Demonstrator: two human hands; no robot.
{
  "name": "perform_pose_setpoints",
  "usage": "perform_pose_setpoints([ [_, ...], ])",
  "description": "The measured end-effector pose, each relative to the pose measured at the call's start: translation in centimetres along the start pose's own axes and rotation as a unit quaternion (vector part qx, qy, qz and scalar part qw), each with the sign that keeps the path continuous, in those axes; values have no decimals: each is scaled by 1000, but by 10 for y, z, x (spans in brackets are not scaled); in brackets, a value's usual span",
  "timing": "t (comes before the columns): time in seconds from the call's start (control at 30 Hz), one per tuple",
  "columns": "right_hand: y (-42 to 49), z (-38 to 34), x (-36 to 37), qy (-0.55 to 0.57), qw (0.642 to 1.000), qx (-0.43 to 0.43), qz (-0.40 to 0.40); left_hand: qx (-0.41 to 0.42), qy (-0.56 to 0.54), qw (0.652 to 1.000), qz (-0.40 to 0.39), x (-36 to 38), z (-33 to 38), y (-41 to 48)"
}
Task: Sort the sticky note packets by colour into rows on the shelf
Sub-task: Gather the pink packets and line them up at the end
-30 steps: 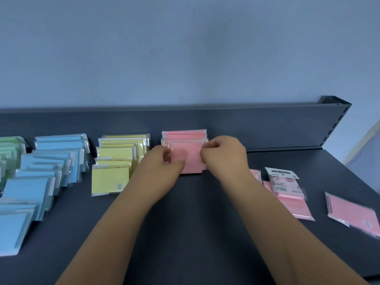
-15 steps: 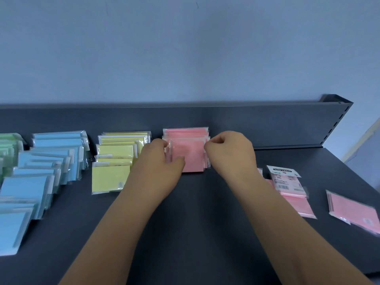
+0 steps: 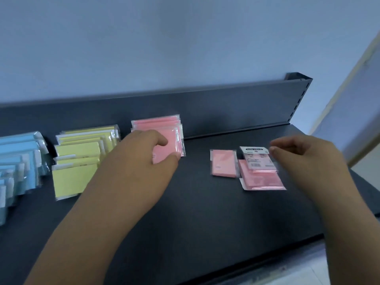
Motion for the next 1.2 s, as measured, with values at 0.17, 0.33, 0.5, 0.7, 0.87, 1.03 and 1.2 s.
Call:
perform_pose_setpoints([
  [0.17, 3, 38, -32, -10, 1000, 2, 23, 18, 8, 998, -66, 37, 24, -2],
  [0.33, 20, 57, -49, -46, 998, -37, -31, 15, 28, 996, -87, 75, 57, 2],
  [0.5, 38, 71, -53, -131, 970, -101, -177, -20, 57, 996, -58, 120, 99, 10],
  [0.7, 47, 88, -45, -180, 920, -203, -283, -140, 164, 976, 37, 173, 138, 9],
  [0.87, 44, 96, -33, -151, 893, -342, -252, -191, 202, 959, 63, 199, 157, 3],
  [1.03, 40, 94, -33, -133, 870, -401, -254, -129, 113, 971, 169, 209, 168, 6],
  [1.2, 40, 83, -42, -136, 865, -382, -296, -37, 135, 968, 210, 207, 186, 6],
])
Point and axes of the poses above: each hand's wrist, its own y-axis towards the middle knuckle, its own x-axis out of the palm, z = x × y, the point moved 5 cm from there along y, towards the middle knuckle, and after that the axes turned 10 degrees about -z, right-handed, at the moved point
